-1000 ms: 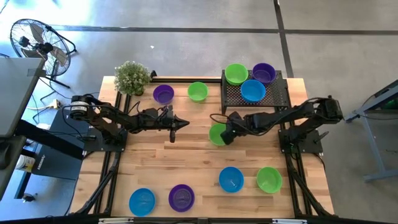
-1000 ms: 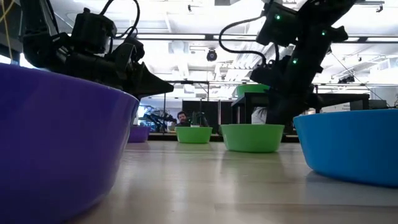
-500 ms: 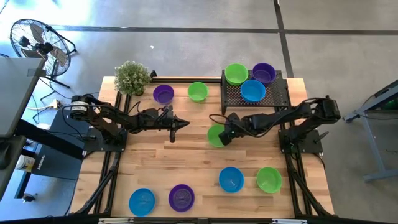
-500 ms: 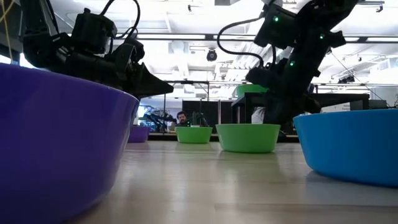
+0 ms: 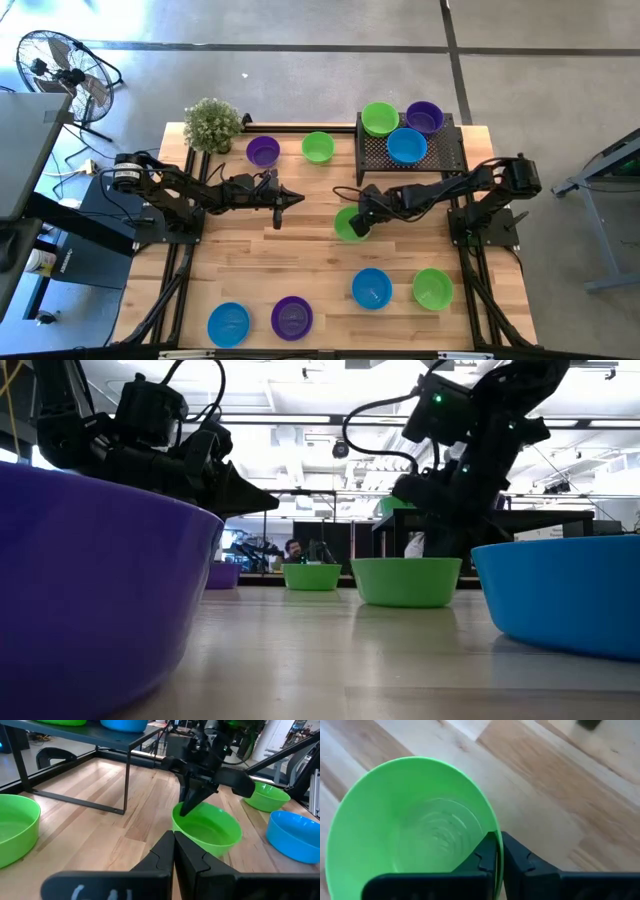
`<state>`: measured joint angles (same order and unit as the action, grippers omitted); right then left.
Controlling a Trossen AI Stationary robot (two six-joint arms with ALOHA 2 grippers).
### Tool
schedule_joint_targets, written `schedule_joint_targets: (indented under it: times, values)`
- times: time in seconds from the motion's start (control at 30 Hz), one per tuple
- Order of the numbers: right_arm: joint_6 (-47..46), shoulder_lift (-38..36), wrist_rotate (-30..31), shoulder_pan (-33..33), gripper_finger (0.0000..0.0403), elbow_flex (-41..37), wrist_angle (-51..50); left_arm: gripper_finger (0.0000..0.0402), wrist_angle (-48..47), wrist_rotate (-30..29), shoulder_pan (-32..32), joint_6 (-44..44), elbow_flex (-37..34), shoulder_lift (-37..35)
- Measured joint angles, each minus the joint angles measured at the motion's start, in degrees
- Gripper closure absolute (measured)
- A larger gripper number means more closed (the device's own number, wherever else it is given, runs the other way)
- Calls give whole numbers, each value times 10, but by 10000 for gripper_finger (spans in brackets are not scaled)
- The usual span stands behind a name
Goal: Pick & Place Mini bowls
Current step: Stack the green bowl on the other green bowl on the shelf
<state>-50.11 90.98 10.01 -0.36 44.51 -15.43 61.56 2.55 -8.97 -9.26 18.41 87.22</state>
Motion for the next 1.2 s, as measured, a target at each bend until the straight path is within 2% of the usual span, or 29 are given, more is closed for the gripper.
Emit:
schedule_joint_targets:
  times: [0.3, 0.5, 0.7, 0.83, 1.0, 1.2]
  values:
    - [69, -4, -34, 0, 399, 73, -36, 399, 0, 0, 0, 0, 0, 0]
    - [139, -4, -39, -11, 399, 179, -146, 399, -1, 0, 0, 0, 0, 0]
    - [245, -4, -38, -54, 400, 313, -276, 399, -1, 0, 0, 0, 0, 0]
    - [319, -5, -38, -101, 400, 410, -359, 399, -2, 5, 0, 0, 0, 0]
    - [386, -5, -31, -194, 399, 512, -449, 399, -2, 10, 0, 0, 0, 0]
    - [453, -5, -52, -342, 401, 554, -471, 399, 0, 10, 0, 0, 0, 0]
